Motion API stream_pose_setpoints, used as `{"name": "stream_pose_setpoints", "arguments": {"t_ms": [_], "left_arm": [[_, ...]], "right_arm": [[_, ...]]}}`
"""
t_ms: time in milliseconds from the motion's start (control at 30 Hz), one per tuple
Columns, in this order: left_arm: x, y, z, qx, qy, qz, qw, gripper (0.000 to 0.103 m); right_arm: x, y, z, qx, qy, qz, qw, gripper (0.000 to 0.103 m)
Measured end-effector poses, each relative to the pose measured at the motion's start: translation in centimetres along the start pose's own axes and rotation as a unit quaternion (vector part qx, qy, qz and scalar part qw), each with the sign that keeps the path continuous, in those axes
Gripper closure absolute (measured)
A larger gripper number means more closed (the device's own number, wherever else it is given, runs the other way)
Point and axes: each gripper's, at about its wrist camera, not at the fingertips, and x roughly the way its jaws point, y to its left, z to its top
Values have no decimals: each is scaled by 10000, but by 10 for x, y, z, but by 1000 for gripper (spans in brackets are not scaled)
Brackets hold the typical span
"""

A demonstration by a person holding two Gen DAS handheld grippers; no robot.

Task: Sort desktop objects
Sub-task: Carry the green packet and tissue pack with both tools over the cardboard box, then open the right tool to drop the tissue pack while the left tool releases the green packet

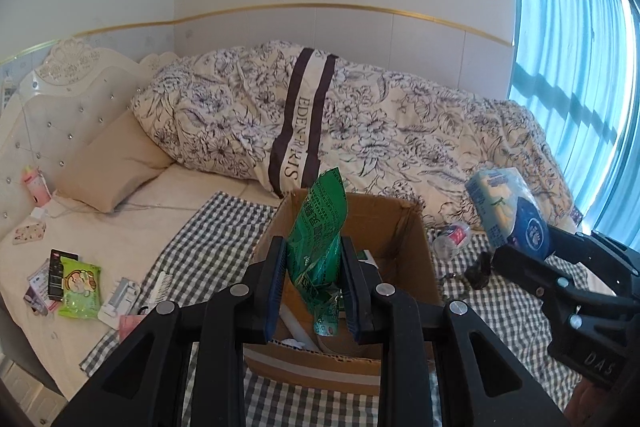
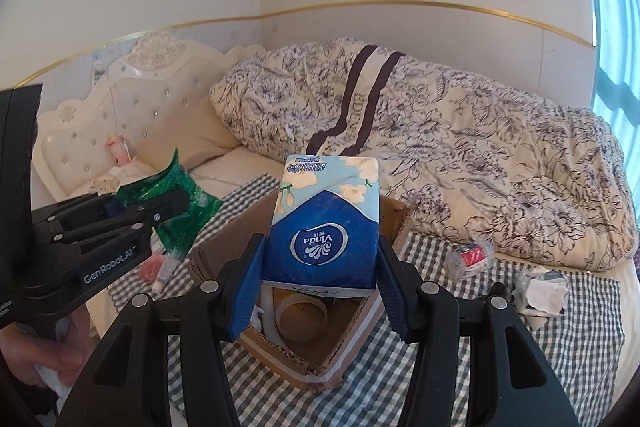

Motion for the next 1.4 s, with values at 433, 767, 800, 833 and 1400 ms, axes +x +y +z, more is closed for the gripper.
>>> {"name": "stream_pose_setpoints", "arguments": {"t_ms": [433, 767, 800, 833, 1400], "left_arm": [[70, 14, -14, -51, 621, -177, 9979, 77], [117, 13, -27, 49, 1282, -139, 9916, 77], [121, 12, -29, 86, 1353, -104, 9907, 77], [124, 11, -31, 104, 1408, -92, 9899, 77], [116, 2, -22, 146, 1255, -165, 9918, 66]], "right_arm": [[77, -1, -22, -11, 696, 188, 9974, 50], [121, 2, -37, -189, 1225, 256, 9920, 50], [125, 1, -39, -192, 1290, 259, 9911, 50], [128, 1, -41, -193, 1338, 268, 9905, 50], [102, 3, -34, -263, 956, 192, 9949, 50]]}}
